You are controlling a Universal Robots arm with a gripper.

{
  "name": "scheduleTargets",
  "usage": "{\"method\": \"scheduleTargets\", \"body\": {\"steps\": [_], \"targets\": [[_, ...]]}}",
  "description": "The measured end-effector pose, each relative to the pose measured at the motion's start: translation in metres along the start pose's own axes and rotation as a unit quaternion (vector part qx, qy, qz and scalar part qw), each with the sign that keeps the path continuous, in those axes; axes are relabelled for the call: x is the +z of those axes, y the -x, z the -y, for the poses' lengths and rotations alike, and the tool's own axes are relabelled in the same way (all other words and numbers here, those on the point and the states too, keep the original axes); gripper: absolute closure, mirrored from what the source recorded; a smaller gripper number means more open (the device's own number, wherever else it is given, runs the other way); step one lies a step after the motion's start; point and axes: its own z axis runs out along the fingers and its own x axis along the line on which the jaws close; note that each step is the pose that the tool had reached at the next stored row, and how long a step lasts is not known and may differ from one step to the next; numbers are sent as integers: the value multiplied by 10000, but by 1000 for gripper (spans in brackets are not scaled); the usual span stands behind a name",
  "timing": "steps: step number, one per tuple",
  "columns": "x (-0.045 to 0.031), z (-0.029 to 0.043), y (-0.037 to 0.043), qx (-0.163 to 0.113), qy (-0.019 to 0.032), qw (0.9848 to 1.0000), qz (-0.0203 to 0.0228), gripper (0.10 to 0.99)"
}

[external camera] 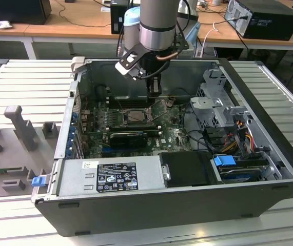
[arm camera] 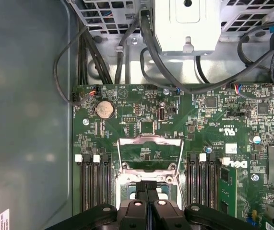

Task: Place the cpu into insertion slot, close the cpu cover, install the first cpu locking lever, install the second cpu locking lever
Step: 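Close the cpu cover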

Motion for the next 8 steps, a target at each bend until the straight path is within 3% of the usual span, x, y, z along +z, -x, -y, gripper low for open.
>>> {"method": "scheduleTargets", "body": {"steps": [8], "targets": [[1, -43, -1, 0, -1, 10000, 0, 980]]}}
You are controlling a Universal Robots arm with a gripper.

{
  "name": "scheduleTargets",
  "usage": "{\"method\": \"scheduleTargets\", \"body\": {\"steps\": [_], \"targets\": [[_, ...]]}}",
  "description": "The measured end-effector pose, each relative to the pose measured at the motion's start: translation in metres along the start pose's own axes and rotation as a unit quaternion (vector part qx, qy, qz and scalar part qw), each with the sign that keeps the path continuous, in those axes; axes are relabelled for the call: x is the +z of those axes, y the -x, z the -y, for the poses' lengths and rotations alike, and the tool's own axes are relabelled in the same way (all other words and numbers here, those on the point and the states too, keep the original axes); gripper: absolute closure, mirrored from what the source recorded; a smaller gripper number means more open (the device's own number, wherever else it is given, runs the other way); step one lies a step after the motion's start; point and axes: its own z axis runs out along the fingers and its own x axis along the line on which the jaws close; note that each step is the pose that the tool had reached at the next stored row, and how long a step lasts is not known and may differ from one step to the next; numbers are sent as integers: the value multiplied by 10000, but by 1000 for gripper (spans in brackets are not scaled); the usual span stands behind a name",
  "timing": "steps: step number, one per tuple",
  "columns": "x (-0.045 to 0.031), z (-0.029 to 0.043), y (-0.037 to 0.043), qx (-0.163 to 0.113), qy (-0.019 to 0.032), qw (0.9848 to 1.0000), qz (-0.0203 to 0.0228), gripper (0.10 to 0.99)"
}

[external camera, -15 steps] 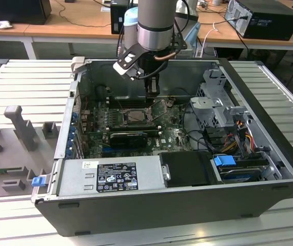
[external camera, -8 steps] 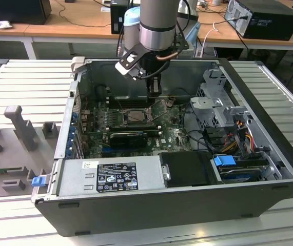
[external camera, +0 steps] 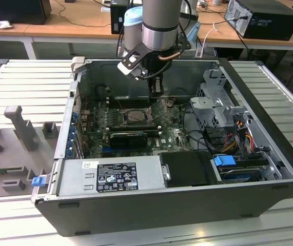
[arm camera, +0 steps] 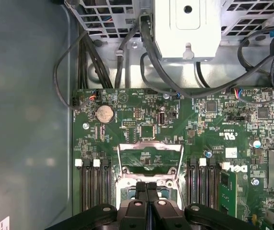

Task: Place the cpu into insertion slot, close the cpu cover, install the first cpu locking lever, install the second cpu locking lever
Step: 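Close the cpu cover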

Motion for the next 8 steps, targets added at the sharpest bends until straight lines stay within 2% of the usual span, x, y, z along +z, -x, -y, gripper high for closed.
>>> {"method": "scheduleTargets", "body": {"steps": [8], "targets": [[1, -30, -4, 0, 0, 10000, 0, 980]]}}
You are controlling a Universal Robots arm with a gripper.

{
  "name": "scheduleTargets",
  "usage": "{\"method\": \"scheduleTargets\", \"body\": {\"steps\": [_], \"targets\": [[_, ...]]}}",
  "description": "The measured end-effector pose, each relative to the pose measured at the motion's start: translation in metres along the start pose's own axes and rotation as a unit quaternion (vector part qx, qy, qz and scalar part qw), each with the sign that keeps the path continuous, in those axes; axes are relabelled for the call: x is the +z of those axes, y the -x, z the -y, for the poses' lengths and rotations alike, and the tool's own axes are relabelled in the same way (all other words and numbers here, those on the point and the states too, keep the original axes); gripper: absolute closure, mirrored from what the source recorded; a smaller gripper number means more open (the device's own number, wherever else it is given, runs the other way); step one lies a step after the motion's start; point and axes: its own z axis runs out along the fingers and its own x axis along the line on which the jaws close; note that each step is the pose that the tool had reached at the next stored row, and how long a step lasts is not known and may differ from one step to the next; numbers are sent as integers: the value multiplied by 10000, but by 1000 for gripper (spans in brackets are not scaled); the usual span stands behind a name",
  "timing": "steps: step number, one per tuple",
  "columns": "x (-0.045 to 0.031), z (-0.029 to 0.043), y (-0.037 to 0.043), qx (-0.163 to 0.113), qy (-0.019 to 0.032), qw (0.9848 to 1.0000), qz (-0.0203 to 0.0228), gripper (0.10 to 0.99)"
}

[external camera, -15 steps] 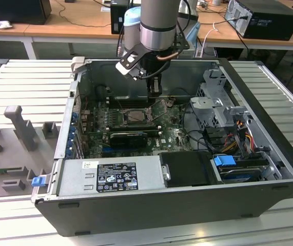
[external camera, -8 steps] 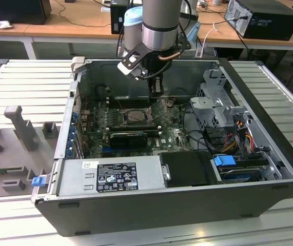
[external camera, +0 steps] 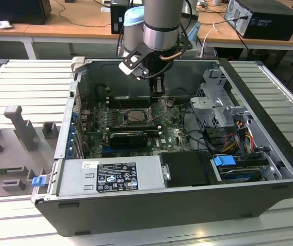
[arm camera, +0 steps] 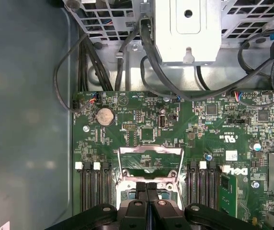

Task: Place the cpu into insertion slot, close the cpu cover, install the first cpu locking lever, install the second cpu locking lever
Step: 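Close the cpu cover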

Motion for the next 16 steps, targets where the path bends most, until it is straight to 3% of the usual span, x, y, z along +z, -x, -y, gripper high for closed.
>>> {"method": "scheduleTargets", "body": {"steps": [13, 15, 16], "targets": [[3, -83, -4, 0, 0, 10000, 0, 980], [5, -122, -4, 0, -1, 10000, -1, 980], [8, -175, -4, 0, -2, 10000, 0, 980]]}}
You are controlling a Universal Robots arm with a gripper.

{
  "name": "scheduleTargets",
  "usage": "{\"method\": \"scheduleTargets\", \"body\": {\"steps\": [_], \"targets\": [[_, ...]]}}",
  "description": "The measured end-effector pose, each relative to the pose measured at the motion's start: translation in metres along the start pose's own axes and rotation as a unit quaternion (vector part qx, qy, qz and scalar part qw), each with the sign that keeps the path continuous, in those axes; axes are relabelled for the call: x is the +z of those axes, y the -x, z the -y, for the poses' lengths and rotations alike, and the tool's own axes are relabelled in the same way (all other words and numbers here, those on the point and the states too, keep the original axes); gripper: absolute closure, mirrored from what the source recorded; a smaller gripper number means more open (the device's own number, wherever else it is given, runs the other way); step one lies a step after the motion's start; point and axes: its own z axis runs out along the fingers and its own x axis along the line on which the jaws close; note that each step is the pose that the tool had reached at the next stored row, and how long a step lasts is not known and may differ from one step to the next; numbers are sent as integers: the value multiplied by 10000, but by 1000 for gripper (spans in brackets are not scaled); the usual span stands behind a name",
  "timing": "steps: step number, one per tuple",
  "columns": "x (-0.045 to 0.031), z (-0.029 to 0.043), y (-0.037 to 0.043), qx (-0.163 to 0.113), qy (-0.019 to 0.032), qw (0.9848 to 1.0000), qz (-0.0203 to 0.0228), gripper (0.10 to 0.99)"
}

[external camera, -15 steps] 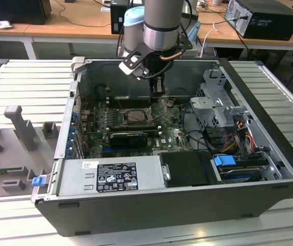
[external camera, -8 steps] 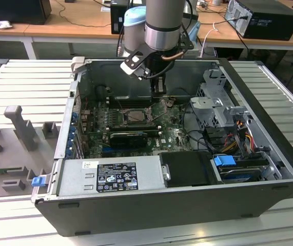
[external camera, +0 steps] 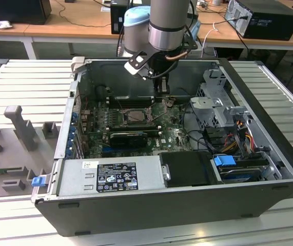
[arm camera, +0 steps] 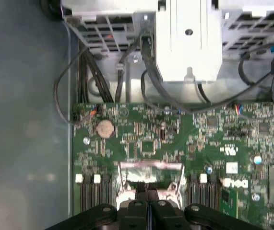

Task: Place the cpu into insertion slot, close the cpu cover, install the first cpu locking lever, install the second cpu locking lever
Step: 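Close the cpu cover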

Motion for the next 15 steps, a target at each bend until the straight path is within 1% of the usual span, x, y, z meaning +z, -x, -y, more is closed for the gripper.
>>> {"method": "scheduleTargets", "body": {"steps": [2, 5, 7, 10, 13, 14, 15], "targets": [[6, -64, -1, 0, -3, 10000, 0, 980], [22, -184, -2, -2, -14, 10000, 2, 980], [29, -240, -4, -1, -18, 10000, 1, 980], [40, -286, -3, -3, -21, 10000, 2, 980], [51, -358, -4, -21, -32, 10000, 1, 980], [61, -382, -4, -27, -33, 10000, 1, 980], [84, -384, -2, -30, -33, 10000, 1, 980]]}}
